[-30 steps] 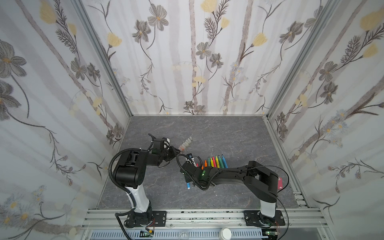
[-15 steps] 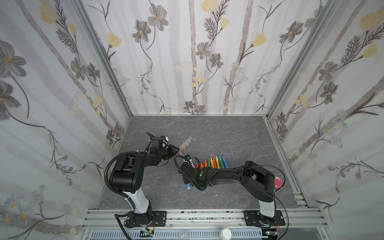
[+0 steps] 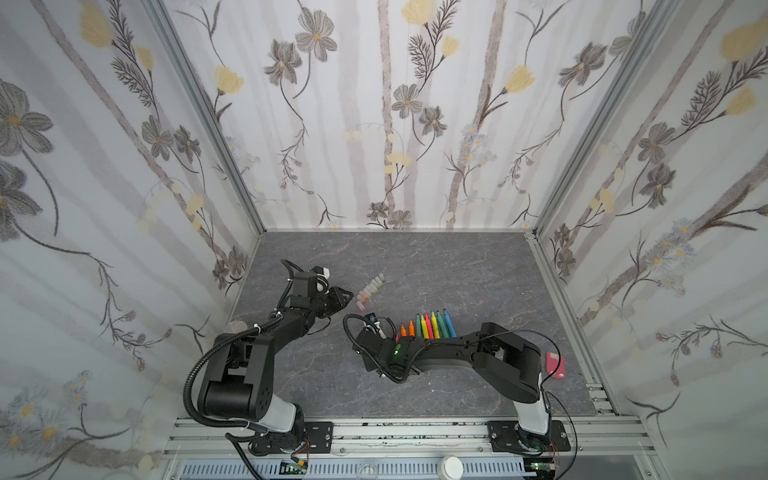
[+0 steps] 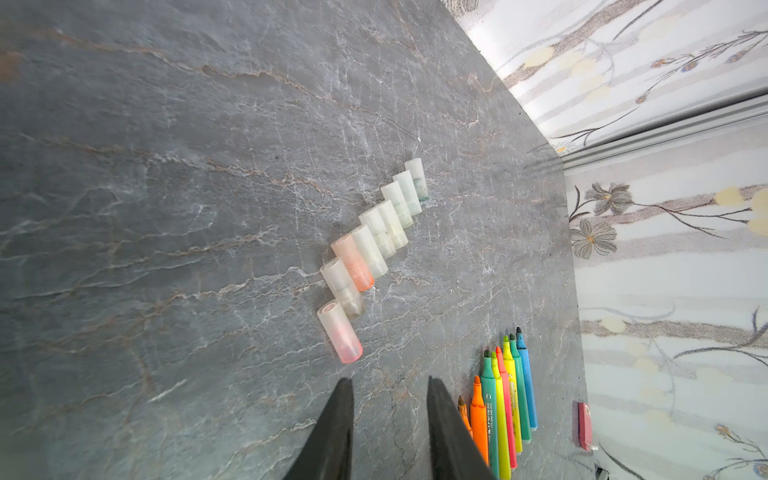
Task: Open the pen caps
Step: 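Set the pink cap in the cap row while the right grasps the blue marker, then lift the blue marker up to the left gripper while the left reaches its cap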
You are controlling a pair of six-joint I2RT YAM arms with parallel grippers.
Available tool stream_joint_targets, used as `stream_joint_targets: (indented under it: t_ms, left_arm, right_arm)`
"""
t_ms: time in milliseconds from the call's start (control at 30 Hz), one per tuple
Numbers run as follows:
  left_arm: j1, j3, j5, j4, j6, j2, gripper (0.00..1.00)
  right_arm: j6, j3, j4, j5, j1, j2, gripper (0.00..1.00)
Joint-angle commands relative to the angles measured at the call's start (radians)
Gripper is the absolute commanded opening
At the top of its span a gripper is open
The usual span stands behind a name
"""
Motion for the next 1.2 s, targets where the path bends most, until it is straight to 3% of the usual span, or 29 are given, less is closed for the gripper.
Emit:
stream_joint_targets:
  t_ms: [0, 267, 467, 767, 1167]
  left_arm:
    - [0.002, -0.003, 0.028, -0.027, 0.013, -0.032, 0.3]
    - [-0.035, 0.007, 0.068, -0.102, 0.0, -0.136, 0.32]
    - [-0.099, -0.015, 0.074, -0.084, -0.045, -0.178, 0.34]
    - [-0.209, -0.002, 0.059, -0.058, -0.088, -0.198, 0.37]
    - [-0.277, 0.003, 0.045, -0.015, -0.131, -0.19, 0.38]
  right_arm:
    - [-0.004, -0.021, -0.054, -0.011, 0.0, -0.015, 0.05]
    - [-0.078, -0.124, 0.09, -0.023, -0.031, -0.195, 0.0]
    - [-0.117, -0.217, 0.227, -0.098, -0.106, -0.335, 0.0]
    - [-0.169, -0.276, 0.316, -0.188, -0.17, -0.45, 0.0]
    - [-0.168, -0.284, 0.35, -0.197, -0.173, -0.478, 0.0]
